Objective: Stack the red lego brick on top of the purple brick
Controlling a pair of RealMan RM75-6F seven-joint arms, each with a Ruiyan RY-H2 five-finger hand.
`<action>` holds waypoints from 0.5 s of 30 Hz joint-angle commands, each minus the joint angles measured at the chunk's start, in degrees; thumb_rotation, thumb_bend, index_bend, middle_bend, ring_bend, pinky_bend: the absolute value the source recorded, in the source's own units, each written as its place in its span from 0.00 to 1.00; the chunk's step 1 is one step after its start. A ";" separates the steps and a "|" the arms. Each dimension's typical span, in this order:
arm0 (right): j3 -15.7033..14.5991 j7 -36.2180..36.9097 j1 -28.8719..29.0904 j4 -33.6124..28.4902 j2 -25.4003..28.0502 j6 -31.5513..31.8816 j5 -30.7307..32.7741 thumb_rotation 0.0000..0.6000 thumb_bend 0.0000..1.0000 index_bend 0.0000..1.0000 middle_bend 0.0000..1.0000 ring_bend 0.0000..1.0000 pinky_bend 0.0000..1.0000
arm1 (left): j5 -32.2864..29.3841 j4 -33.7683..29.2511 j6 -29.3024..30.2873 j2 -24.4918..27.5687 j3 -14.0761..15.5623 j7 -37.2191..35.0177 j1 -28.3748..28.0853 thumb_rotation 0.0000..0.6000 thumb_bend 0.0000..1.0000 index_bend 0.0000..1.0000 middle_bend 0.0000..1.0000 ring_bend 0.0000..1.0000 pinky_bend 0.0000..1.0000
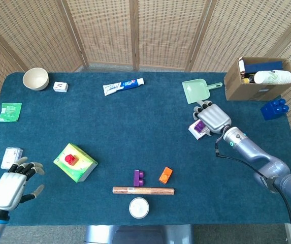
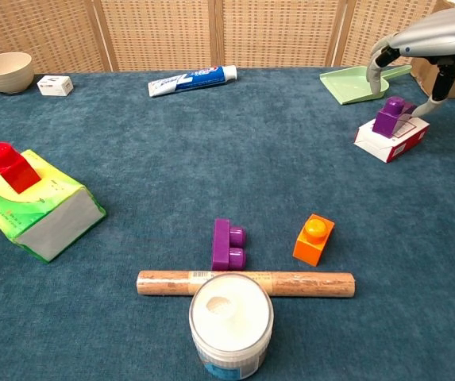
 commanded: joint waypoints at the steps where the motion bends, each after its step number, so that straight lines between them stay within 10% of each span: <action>1: -0.34 0.35 0.55 0.87 -0.67 -0.27 -0.11 1.00 0.18 0.36 0.23 0.07 0.19 | -0.09 0.04 0.10 -0.06 -0.02 0.01 0.09 1.00 0.33 0.42 0.36 0.34 0.17; 15: -2.05 2.40 2.53 4.98 -3.39 -1.34 -0.64 1.00 0.18 0.37 0.23 0.07 0.19 | -0.54 0.04 0.07 -0.40 -0.08 0.62 0.32 1.00 0.33 0.42 0.36 0.34 0.17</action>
